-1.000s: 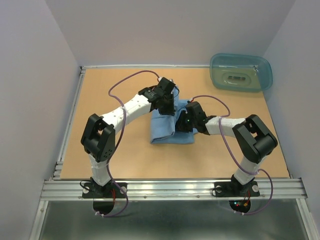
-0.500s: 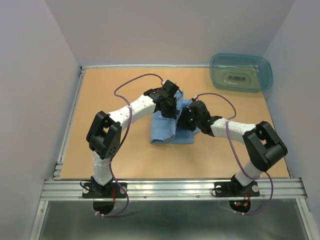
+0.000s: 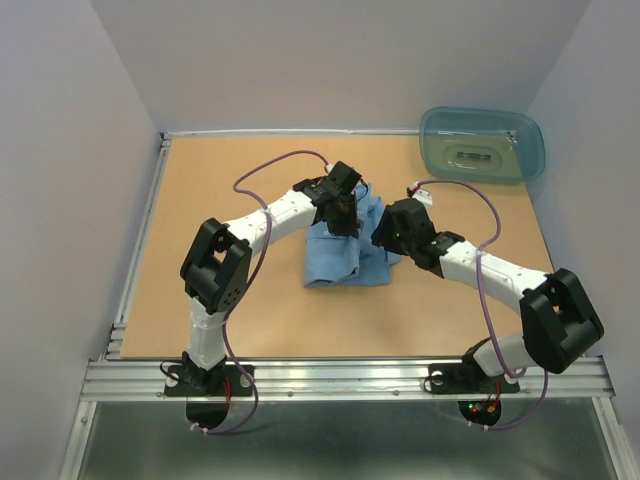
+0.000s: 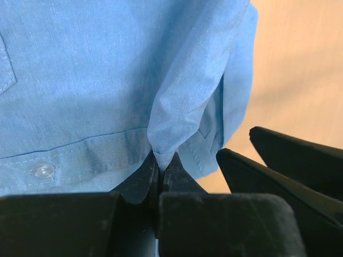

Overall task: Fold and stack the long sleeve shirts
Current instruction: Fold the shirt

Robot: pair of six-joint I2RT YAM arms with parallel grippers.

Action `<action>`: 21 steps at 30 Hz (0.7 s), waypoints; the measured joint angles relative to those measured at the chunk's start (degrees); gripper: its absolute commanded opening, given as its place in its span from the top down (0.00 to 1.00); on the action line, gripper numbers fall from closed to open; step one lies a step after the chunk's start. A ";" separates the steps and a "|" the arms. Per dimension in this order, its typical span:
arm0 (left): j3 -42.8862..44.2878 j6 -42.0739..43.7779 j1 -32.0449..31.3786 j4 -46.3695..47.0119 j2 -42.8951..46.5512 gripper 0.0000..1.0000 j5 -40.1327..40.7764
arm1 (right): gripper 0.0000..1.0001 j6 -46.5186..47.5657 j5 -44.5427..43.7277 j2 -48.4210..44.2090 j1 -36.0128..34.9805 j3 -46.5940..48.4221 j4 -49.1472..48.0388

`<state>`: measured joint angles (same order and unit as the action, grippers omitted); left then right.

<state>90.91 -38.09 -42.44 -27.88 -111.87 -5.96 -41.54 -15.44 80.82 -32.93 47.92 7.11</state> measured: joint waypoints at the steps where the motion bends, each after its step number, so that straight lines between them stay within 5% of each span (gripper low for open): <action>1: 0.00 -0.39 0.00 0.48 0.00 1.00 -0.02 | 0.46 -0.11 -0.22 0.00 0.00 -0.04 0.35; 13: 0.00 -3.85 0.00 4.02 -0.26 1.00 -0.46 | 0.70 -5.31 2.40 3.56 0.04 -6.60 1.92; 21: 0.11 -6.32 0.00 4.61 -1.05 1.00 0.46 | 0.76 -7.65 4.70 5.14 0.31 -7.32 1.36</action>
<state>91.02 -44.40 -42.44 -23.27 -112.92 -5.50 -49.19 -10.74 85.95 -32.62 40.60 8.47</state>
